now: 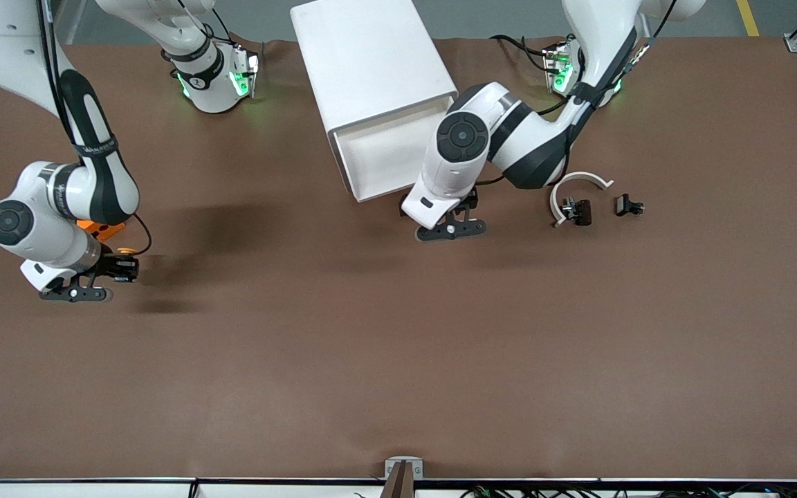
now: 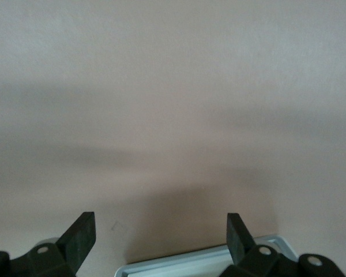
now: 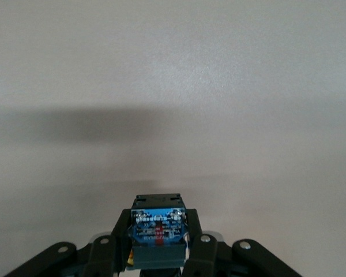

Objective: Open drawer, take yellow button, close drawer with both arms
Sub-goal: 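Push the drawer shut with the left gripper while the right gripper holds the button, then set the button on the table beside the orange cube with the right gripper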

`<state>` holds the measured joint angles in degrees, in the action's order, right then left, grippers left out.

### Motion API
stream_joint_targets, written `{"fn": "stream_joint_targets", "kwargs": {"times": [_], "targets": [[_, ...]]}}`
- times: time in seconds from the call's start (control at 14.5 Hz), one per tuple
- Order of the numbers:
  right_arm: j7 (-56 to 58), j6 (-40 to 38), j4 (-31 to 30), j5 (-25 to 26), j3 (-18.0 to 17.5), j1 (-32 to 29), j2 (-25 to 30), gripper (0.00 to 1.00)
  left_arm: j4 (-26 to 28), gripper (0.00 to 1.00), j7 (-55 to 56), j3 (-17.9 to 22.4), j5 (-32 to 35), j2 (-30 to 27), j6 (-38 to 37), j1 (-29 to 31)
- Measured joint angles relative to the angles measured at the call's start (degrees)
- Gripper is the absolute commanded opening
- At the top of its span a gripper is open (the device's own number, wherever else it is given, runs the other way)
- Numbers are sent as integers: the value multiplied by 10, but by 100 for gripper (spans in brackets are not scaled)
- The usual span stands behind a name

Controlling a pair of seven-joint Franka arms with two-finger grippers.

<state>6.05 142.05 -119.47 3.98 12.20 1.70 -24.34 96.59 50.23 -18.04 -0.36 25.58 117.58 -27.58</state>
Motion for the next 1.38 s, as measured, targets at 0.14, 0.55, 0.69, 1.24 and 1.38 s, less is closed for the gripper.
{"fn": "stream_joint_targets", "kwargs": {"times": [0.14,0.55,0.69,1.24,1.38], "targets": [[1,13,4,0,0,-8,-22,33,4,100,18,-22,0,0,0,0],[3,14,8,0,-3,-13,-34,37,23,100,55,-78,-30,-2,0,0],[3,14,8,-1,-5,-13,-34,37,33,100,55,-89,-55,-4,0,1],[3,14,10,-14,-7,-13,-46,100,54,100,80,-121,-82,-6,5,-10],[2,14,13,-14,-8,-13,-46,100,54,100,84,-121,-82,-6,7,-11]]}}
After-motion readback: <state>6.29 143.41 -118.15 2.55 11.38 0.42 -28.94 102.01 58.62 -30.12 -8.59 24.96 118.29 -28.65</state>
